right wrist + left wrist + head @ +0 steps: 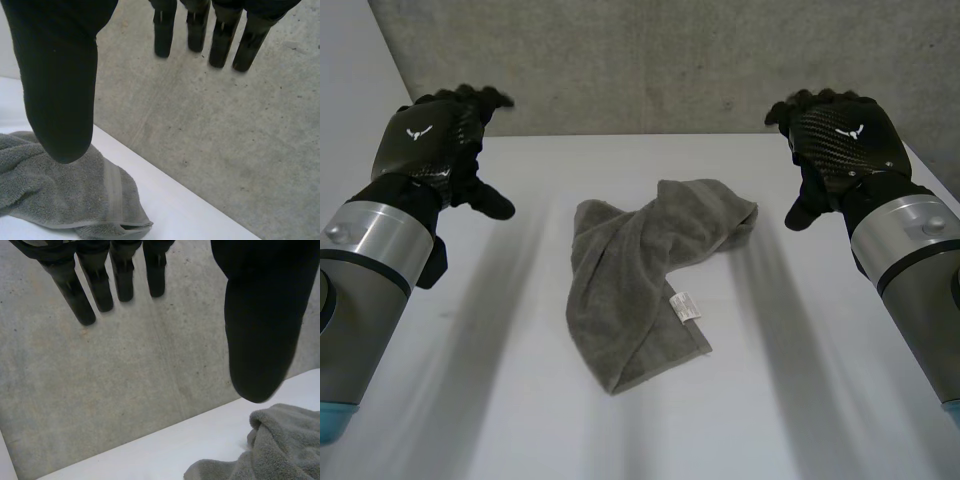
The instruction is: Fold the towel.
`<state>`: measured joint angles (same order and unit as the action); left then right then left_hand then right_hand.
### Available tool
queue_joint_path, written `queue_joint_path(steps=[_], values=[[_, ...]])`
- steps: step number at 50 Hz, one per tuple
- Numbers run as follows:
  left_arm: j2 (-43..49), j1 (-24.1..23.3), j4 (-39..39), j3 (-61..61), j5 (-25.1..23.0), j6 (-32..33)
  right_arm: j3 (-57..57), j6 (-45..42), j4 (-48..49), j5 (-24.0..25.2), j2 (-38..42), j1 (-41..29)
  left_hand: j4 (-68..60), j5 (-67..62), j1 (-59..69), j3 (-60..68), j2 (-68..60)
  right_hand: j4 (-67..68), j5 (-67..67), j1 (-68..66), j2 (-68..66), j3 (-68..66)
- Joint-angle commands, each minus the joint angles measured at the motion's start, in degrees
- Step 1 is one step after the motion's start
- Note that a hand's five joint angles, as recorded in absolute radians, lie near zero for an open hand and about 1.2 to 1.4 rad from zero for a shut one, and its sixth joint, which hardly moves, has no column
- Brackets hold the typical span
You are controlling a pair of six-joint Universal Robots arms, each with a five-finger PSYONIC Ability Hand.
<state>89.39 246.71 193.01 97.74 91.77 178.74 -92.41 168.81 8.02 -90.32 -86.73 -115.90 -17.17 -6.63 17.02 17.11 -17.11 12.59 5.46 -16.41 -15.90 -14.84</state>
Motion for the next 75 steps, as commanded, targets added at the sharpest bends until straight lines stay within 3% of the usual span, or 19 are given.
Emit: queue_joint_path(steps=[1, 2, 11, 16, 19, 21, 24, 31, 44, 49, 50, 51, 52, 53, 55, 60, 65, 70, 75], values=[[0.09, -0.17, -0.01, 0.00, -0.02, 0.02, -0.40, 2.05, 0.86, 1.46, 0.07, 0.32, -11.92, -12.45, 12.07, 11.97, -11.98, -2.59, -5.46, 6.41, 5.90, 4.84], [0.17, -0.17, -0.09, 0.00, 0.07, -0.06, -0.23, 2.83, 1.03, 1.81, 0.07, 0.32, 7.17, 6.63, -7.02, -7.11, 7.11, -2.59, -5.46, 6.41, 5.90, 4.84], [4.22, -1.32, 0.35, 0.70, 0.77, -0.85, 2.15, 3.46, 1.21, 5.68, 4.46, 2.08, 5.61, 5.07, -5.46, -5.55, 5.55, -2.59, -5.46, 6.41, 5.90, 4.84], [13.95, -9.21, 0.43, -2.45, 7.34, -1.29, 8.55, 2.93, 1.29, 12.08, 15.68, 2.69, 5.44, 4.90, -5.29, -5.38, 5.38, -2.59, -5.46, 6.41, 5.90, 4.84], [16.61, -10.81, 0.52, -3.43, 9.83, -1.29, 10.59, 2.58, 1.47, 13.59, 18.97, 2.69, 5.44, 4.90, -5.29, -5.38, 5.38, -2.59, -5.46, 6.41, 5.90, 4.84], [22.73, -13.17, 0.52, -6.49, 14.29, -1.38, 15.83, 0.57, 1.56, 15.17, 25.79, 2.69, 4.44, 3.90, -4.28, -4.38, 4.38, -2.59, -5.46, 6.41, 5.90, 4.84], [28.09, -15.36, 0.26, -10.00, 16.93, -1.29, 20.93, -3.03, 1.65, 15.79, 31.77, 2.60, 4.26, 3.73, -4.11, -4.21, 4.20, -2.59, -5.46, 6.41, 5.90, 4.84], [37.86, -19.68, 0.26, -17.21, 19.40, -0.94, 29.03, -9.45, 5.50, 15.88, 41.18, 2.26, 3.76, 3.23, -3.61, -3.70, 3.70, -2.59, -5.46, 6.41, 5.90, 4.84], [47.81, -20.04, 0.17, -25.32, 19.14, 1.87, 40.29, -11.66, 8.33, 15.96, 53.95, 1.90, -4.15, -4.68, 4.30, 4.20, -4.21, 0.52, -2.35, 3.30, 2.79, 1.73], [48.60, -19.86, 0.26, -25.84, 19.14, 4.24, 43.63, -11.84, 7.19, 16.05, 56.76, 1.99, -12.90, -13.43, 13.05, 12.95, -12.96, 14.14, 11.27, -10.33, -10.84, -11.89], [48.51, -19.77, 0.26, -25.93, 19.14, 4.68, 44.42, -11.84, 6.75, 16.31, 57.37, 1.99, -22.72, -23.26, 22.87, 22.78, -22.78, 23.64, 20.77, -19.82, -20.33, -21.39], [48.25, -19.60, 0.26, -25.93, 19.14, 4.86, 45.12, -11.84, 6.40, 16.49, 57.98, 1.99, -38.81, -39.34, 38.96, 38.86, -38.87, 42.05, 39.18, -38.24, -38.74, -39.80], [48.25, -19.60, 0.26, -25.93, 19.14, 4.86, 45.13, -11.84, 6.39, 16.49, 57.99, 1.99, -38.97, -39.50, 39.12, 39.02, -39.03, 42.23, 39.36, -38.42, -38.93, -39.99], [47.73, -19.51, 0.34, -25.93, 19.32, 4.77, 45.74, -11.84, 6.22, 16.32, 58.08, 1.99, -51.46, -51.99, 51.61, 51.51, -51.52, 61.89, 59.02, -58.07, -58.58, -59.64], [47.29, -19.33, 0.35, -25.93, 19.23, 4.86, 45.92, -11.75, 6.22, 15.79, 57.90, 1.99, -58.08, -58.61, 58.23, 58.14, -58.14, 67.35, 64.49, -63.54, -64.05, -65.11], [42.19, -18.98, 0.17, -26.28, 18.88, 5.04, 45.66, -11.84, 5.95, 14.12, 54.47, 1.99, -62.83, -63.37, 62.98, 62.89, -62.89, 67.41, 64.54, -63.59, -64.10, -65.16], [35.68, -16.70, -0.45, -26.28, 17.47, 5.74, 40.56, -11.75, 4.29, 12.27, 42.96, 2.52, -62.83, -63.37, 62.98, 62.89, -62.89, 67.41, 64.54, -63.59, -64.10, -65.16], [28.14, -12.66, -5.00, -25.76, 10.73, 12.05, 33.01, -13.15, -2.11, 12.45, 27.26, 4.09, -62.83, -63.37, 62.98, 62.89, -62.89, 67.41, 64.54, -63.59, -64.10, -65.16], [22.96, -11.34, -10.27, -26.20, 5.54, 14.70, 31.07, -16.13, -13.08, 12.36, 20.30, 5.41, -62.83, -63.37, 62.98, 62.89, -62.89, 67.41, 64.54, -63.59, -64.10, -65.16]])
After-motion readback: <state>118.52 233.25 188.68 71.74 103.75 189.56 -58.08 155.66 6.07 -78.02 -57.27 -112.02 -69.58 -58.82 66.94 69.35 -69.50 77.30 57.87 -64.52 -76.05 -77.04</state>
